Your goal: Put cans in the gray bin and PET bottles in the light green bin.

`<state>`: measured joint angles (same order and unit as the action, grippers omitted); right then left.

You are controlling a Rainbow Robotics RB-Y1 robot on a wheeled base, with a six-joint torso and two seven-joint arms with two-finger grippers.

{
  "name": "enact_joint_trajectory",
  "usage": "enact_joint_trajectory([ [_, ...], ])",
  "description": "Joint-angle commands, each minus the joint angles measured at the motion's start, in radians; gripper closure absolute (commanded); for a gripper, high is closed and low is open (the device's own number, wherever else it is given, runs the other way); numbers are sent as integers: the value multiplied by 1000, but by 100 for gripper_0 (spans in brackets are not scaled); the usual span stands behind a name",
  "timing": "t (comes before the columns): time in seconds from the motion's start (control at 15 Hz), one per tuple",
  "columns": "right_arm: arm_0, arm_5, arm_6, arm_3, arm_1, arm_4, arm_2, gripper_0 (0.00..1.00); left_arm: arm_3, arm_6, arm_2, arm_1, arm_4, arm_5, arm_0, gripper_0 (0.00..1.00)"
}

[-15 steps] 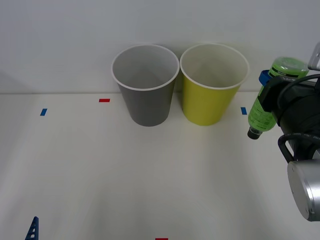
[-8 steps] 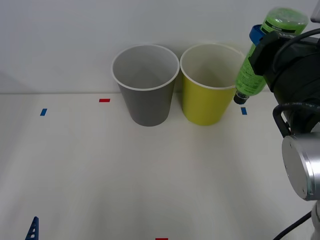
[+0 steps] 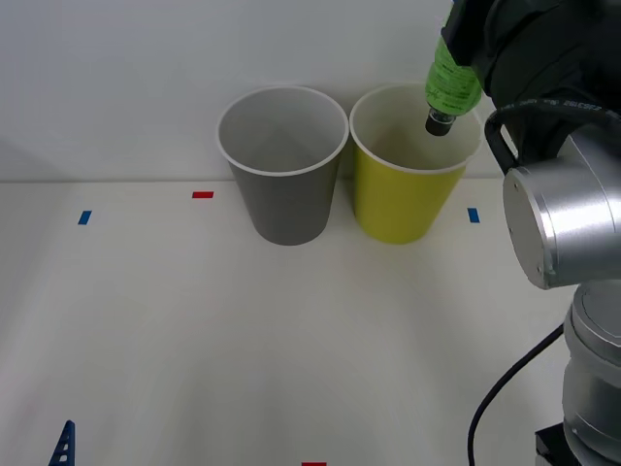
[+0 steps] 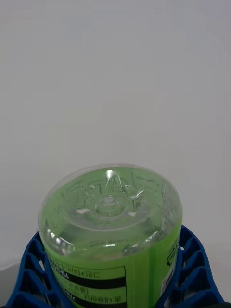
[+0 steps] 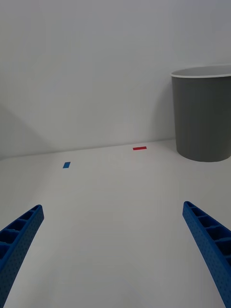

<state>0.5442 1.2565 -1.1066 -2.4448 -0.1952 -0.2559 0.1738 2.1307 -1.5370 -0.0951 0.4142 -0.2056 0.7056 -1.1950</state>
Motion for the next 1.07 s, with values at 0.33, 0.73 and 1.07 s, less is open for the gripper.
enact_joint_trajectory([
  [0.33,86,-146,-15,221,-39,21,-73,100,0,0,0,0,0,0,0,0],
  [0.73,111,-299,-9,369,-58,38,-99,100,0,0,0,0,0,0,0,0],
  [1.07,109,-310,-7,374,-61,95,-99,100,0,0,0,0,0,0,0,0],
])
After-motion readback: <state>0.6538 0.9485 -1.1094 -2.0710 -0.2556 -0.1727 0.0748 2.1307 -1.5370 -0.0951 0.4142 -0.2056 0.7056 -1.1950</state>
